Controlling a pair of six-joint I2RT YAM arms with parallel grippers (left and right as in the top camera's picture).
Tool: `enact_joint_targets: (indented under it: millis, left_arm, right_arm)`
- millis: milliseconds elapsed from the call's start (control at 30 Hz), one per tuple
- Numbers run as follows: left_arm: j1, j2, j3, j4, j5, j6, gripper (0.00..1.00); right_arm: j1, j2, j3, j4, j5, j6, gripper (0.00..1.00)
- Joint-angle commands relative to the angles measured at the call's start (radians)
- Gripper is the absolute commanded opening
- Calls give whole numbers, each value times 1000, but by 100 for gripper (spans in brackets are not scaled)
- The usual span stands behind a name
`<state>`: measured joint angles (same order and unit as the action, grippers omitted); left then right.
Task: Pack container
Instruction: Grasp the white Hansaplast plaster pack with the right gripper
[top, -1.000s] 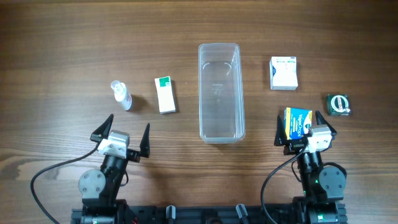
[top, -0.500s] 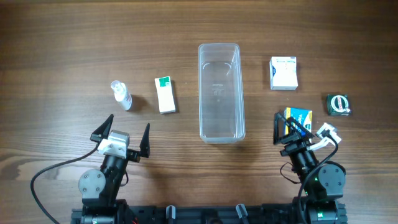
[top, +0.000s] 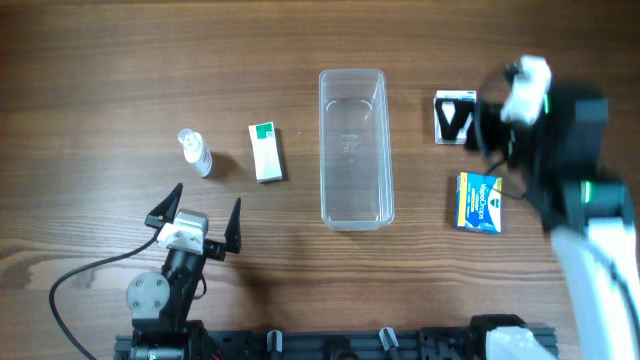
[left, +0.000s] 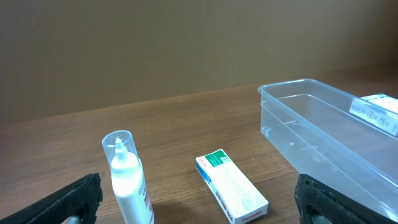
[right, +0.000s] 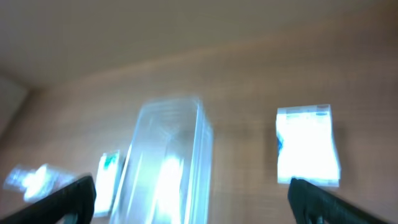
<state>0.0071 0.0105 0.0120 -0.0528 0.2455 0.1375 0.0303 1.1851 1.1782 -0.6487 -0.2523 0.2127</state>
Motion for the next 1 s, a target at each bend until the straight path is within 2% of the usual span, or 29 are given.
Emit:
enact_joint_targets:
  millis: [0,67,167,467,733,967]
  left_arm:
    - [6,-4,-6,0,8,2,100]
    - [6,-4,-6,0,8,2,100]
    - [6,-4,-6,0,8,1,100]
    - [6,-4,-6,0,8,1,100]
    - [6,-4,-6,0,8,2,100]
    - [6,-4,-6,0,8,2,100]
  right_arm:
    - [3,328,385,-280,148,-151,100]
    - [3,512,539,-328,200,-190,100]
    - [2,596,537,-285,201,-263,100]
    - [-48,858,536,-310,334,-266,100]
    - [-47,969,528,-330,323,-262,100]
    - [-32,990,528,-324,308,-265,100]
